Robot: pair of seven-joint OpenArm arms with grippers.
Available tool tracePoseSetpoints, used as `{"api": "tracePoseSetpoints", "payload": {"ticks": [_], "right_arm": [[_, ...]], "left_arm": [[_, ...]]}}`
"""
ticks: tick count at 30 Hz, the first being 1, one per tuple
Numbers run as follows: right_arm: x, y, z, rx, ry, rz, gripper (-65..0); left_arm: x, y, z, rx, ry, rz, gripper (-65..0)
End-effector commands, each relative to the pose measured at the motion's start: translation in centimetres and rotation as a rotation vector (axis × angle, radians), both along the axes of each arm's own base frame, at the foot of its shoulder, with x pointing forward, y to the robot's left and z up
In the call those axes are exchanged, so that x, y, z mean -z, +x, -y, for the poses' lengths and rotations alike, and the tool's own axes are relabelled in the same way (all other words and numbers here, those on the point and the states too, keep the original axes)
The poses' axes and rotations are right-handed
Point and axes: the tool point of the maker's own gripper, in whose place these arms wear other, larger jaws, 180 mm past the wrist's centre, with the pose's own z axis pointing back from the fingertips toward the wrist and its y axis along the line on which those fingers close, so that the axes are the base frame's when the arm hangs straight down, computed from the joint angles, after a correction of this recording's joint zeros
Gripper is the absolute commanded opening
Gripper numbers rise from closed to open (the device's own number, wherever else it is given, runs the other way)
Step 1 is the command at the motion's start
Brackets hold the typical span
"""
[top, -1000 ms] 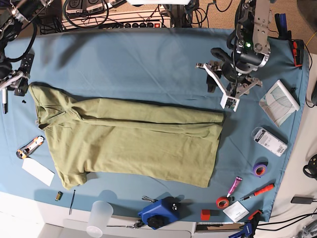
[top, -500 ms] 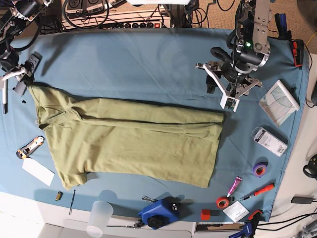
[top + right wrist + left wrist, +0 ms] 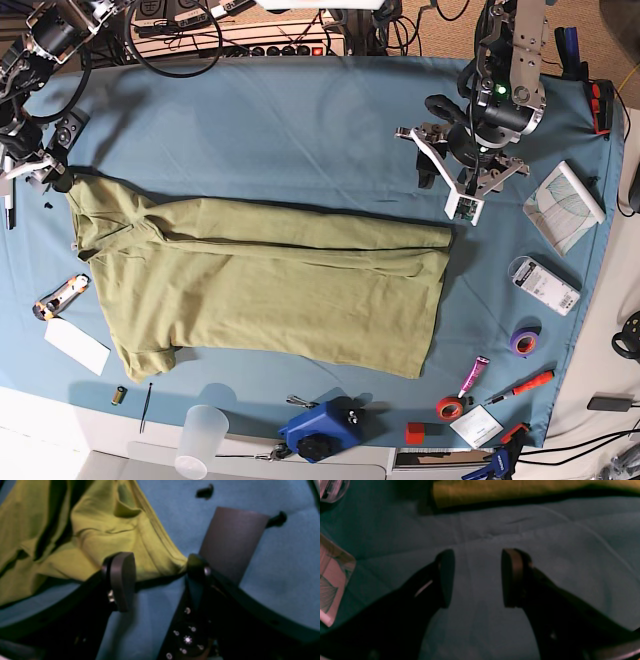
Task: Layout the t-shirt on the table in an organized manner, then fold the t-shirt properly
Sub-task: 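Release the fold and move the right gripper to the shirt corner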
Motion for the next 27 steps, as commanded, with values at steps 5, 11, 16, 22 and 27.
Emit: {"api": "tracePoseSetpoints", "payload": {"ticks": [5, 11, 16, 22, 27], "right_arm": [[-2.4, 1.4, 1.2, 0.008, -0.040, 0.081, -31.9], [-3.3, 2.5, 1.3, 0.012, -0.053, 0.110, -31.9], [-2.7, 2.6, 1.3, 0.031, -0.052, 0.083, -32.0], [-0.1, 2.7, -0.8, 0.019, -0.036, 0.034, -32.0], [0.9, 3.2, -1.5, 0.012, -0.072, 0.003, -32.0]], "left_arm": [[-1.1, 0.6, 0.1, 0.005, -0.009, 0.048, -34.3], [-1.1, 0.6, 0.1, 0.005, -0.009, 0.048, -34.3], [-1.1, 0.6, 0.1, 0.005, -0.009, 0.049, -34.3], [-1.1, 0.6, 0.1, 0.005, -0.009, 0.048, -34.3], [-1.1, 0.6, 0.1, 0.005, -0.008, 0.047, -34.3]]}}
